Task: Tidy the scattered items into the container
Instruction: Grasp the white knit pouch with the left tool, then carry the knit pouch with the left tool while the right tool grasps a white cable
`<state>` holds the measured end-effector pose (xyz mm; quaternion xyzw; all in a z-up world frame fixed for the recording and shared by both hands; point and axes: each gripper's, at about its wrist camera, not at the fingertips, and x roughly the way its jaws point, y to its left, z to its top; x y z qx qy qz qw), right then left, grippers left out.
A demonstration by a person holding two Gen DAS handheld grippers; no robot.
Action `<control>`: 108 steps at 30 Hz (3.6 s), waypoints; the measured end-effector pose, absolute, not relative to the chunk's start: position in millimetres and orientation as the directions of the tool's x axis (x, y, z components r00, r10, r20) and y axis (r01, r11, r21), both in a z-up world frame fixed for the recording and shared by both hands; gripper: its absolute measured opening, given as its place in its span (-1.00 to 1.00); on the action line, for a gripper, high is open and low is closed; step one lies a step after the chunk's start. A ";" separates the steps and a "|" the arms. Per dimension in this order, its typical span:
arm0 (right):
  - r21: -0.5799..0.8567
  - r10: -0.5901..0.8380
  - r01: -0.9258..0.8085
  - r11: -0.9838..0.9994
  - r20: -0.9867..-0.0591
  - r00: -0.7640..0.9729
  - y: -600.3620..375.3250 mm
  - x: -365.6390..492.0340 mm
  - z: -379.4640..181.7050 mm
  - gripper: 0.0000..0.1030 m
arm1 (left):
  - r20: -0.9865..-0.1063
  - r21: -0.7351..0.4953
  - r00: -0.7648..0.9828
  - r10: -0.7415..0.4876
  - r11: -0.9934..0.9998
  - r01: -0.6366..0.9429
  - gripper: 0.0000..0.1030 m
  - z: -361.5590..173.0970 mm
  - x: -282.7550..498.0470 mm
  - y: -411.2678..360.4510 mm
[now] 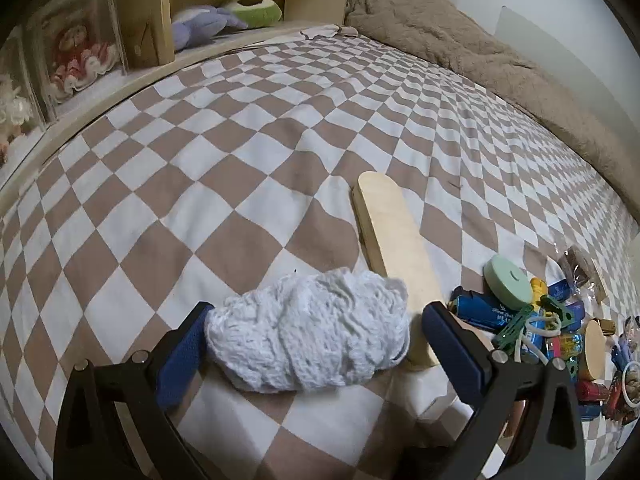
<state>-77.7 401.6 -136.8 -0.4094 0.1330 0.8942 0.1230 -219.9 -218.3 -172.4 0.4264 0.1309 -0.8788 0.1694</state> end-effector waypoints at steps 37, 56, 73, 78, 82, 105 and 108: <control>0.146 0.091 -0.437 -0.887 -0.874 -0.478 444.9 -153.7 -185.3 0.64 | -0.735 -0.101 -0.649 -0.198 -0.914 0.393 0.53 -161.2 -200.7 -210.4; 0.280 0.052 -0.407 -0.870 -0.768 -0.639 443.4 -119.0 -127.1 0.64 | -0.651 -0.118 -0.738 -0.178 -0.937 0.330 0.53 -131.2 -177.3 -199.3; 0.434 -0.078 -0.251 -0.865 -0.610 -0.788 409.9 -87.5 -61.3 0.64 | -0.546 -0.202 -0.833 -0.086 -0.952 0.230 0.53 -105.4 -158.3 -188.9; 0.444 -0.102 -0.212 -0.871 -0.584 -0.805 396.0 -83.6 -52.2 0.64 | -0.500 -0.212 -0.865 -0.036 -0.964 0.162 0.53 -94.5 -151.4 -179.1; 0.452 -0.141 -0.167 -0.876 -0.571 -0.809 381.2 -81.3 -48.5 0.64 | -0.469 -0.228 -0.883 0.020 -0.969 0.099 0.53 -87.8 -148.7 -170.7; 0.139 -0.245 0.205 -0.969 -0.670 -0.701 240.5 -60.0 -54.8 0.64 | -0.414 -0.256 -0.810 0.416 -0.907 -0.335 0.53 -59.4 -120.9 -83.1; 0.110 -0.245 0.237 -0.965 -0.694 -0.677 228.6 -55.8 -62.4 0.64 | -0.424 -0.287 -0.770 0.476 -0.877 -0.385 0.53 -60.8 -118.6 -73.8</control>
